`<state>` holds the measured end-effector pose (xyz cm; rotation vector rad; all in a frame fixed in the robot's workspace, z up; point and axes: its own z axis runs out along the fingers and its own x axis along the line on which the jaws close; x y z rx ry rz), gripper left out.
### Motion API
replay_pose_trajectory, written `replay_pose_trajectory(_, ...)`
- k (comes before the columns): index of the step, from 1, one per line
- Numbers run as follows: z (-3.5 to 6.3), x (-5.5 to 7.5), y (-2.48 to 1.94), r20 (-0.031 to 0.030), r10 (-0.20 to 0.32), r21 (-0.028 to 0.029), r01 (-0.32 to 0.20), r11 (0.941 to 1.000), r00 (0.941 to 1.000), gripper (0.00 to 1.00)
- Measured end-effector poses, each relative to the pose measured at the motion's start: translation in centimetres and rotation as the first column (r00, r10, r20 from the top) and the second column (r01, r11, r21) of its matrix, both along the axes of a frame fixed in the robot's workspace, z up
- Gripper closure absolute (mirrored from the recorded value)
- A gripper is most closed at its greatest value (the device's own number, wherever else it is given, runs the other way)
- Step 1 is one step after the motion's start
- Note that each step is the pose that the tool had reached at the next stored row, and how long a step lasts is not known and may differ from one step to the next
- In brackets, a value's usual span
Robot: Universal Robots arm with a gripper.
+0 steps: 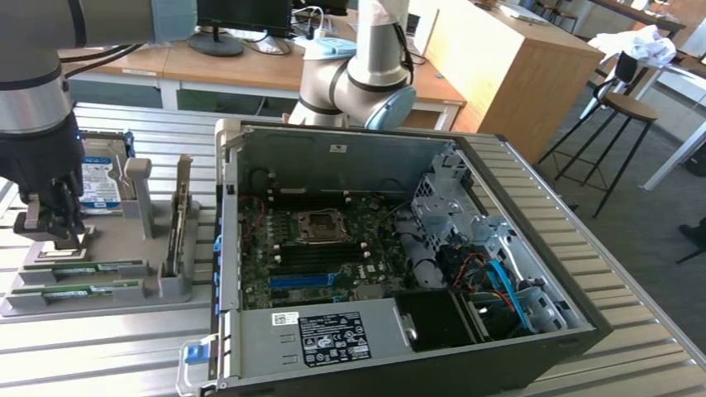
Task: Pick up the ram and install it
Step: 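Pick up the ram and move it above insertion slot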
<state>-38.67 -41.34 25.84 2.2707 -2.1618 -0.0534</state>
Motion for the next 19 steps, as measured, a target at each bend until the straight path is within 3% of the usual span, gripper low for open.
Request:
replay_pose_trajectory(17,-0.93,-0.01,-0.02,0.0002,0.0,0.0001,0.0,1.0,1.0,0.7)
replay_pose_trajectory(18,-0.94,-0.01,-0.09,0.0003,0.0,0.0002,0.0,1.0,1.0,0.7)
replay_pose_trajectory(19,-0.92,0.0,-0.88,0.0,0.0,0.0,0.0,1.0,1.0,0.7)
